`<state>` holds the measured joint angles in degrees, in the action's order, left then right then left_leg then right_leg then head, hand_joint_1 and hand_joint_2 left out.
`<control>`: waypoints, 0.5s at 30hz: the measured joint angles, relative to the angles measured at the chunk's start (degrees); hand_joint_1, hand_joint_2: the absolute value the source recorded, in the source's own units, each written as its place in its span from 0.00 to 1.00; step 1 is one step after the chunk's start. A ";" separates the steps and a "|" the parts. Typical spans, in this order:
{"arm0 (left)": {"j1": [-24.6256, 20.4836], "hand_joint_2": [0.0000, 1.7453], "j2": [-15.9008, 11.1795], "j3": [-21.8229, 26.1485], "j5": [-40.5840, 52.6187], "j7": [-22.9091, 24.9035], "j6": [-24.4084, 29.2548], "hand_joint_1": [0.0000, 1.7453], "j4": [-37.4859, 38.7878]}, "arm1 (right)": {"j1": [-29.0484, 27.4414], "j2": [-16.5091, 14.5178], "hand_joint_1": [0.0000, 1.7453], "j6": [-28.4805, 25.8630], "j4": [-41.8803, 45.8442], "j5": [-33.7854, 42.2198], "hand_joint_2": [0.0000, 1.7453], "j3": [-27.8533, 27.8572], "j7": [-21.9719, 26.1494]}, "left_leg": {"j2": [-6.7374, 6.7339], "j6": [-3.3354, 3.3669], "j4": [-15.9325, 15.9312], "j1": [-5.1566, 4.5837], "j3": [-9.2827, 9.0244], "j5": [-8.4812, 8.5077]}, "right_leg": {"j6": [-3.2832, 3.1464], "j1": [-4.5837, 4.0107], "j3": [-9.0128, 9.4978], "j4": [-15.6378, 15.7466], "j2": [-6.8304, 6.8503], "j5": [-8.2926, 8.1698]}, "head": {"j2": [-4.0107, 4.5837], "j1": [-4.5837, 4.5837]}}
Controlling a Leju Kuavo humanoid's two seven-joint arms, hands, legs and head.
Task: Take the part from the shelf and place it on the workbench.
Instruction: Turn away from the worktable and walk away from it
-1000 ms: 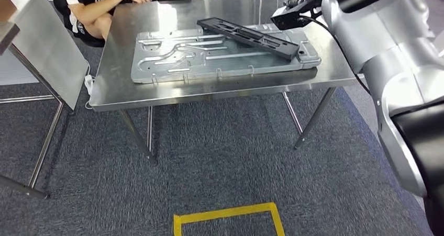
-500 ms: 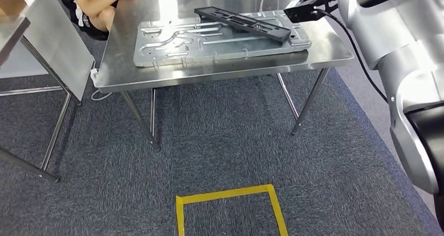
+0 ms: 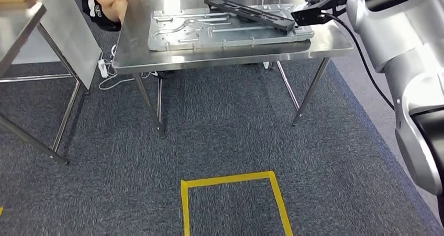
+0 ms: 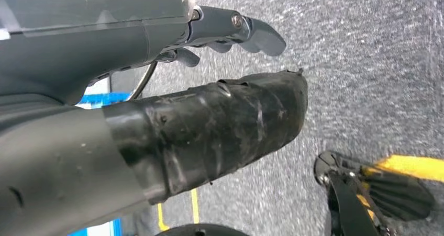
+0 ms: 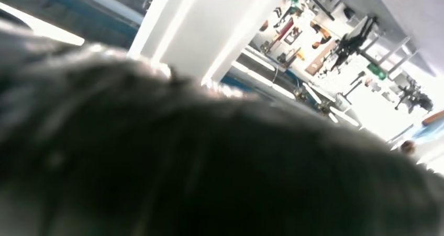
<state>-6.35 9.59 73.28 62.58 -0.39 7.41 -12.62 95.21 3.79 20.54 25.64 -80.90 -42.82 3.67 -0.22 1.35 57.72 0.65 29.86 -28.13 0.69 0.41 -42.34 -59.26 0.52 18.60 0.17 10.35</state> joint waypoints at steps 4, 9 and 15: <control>-0.13 0.00 0.03 0.01 0.01 -0.15 -0.12 0.00 0.01 | -0.11 0.95 0.00 -0.01 -0.07 0.12 0.00 0.04 0.20 | -0.50 0.78 -0.25 0.01 4.17 3.68 | 0.76 0.40 -3.49 -13.88 -0.27 10.68 | 0.00 -0.01; -0.05 0.00 0.03 0.01 0.07 -0.22 -0.15 0.00 0.01 | -0.43 1.66 0.00 -0.08 0.06 0.42 0.00 0.08 0.78 | -0.38 0.29 -0.04 -0.34 8.77 7.43 | -0.22 0.12 7.65 -7.71 -0.48 8.30 | 0.00 0.00; 0.06 0.00 0.05 0.00 0.17 -0.22 -0.16 0.00 0.01 | -0.51 1.69 0.00 -0.11 0.39 0.67 0.00 0.20 0.78 | -0.22 -1.22 -0.42 0.00 10.44 9.95 | -1.52 -0.65 12.90 2.13 -0.17 9.92 | 0.00 0.05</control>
<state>-6.30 9.64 73.28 62.75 -0.61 7.26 -12.61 94.69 5.48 20.43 26.03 -80.23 -42.62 4.44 -0.45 0.13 57.31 0.64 40.31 -18.17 -0.83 -0.24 -29.44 -57.13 0.35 28.52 0.17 10.41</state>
